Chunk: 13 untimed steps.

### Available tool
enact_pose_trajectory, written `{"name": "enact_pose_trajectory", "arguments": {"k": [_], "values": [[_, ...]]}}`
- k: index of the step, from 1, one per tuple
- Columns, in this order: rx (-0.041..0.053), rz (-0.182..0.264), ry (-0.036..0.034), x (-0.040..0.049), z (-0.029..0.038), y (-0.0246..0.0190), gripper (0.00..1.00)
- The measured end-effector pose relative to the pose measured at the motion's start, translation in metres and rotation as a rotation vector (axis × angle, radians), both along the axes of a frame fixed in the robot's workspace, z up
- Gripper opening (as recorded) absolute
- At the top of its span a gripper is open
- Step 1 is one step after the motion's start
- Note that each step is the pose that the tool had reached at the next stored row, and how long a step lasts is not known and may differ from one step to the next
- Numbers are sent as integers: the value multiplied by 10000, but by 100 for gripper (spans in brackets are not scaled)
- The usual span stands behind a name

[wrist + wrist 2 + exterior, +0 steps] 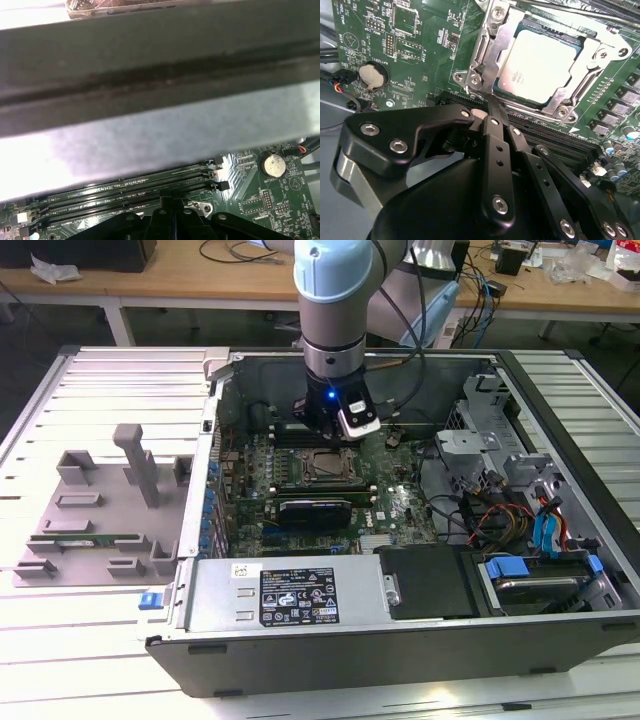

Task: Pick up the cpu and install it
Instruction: 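Install the first cpu locking lever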

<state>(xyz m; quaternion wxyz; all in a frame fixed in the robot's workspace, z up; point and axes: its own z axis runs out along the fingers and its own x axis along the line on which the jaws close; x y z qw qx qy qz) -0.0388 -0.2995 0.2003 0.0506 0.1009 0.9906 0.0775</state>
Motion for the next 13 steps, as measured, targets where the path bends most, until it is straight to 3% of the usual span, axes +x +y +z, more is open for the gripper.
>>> {"name": "enact_pose_trajectory", "arguments": {"k": [4, 7, 11, 12, 13], "values": [[32, 1, 0, 0, 1, -1, 11], [21, 2, 1, 0, 51, -1, 11], [-16, -1, 1, 0, 174, -1, 11], [-57, -4, 1, 0, 223, -1, 11], [-172, -5, 1, 0, 259, -1, 11]]}}
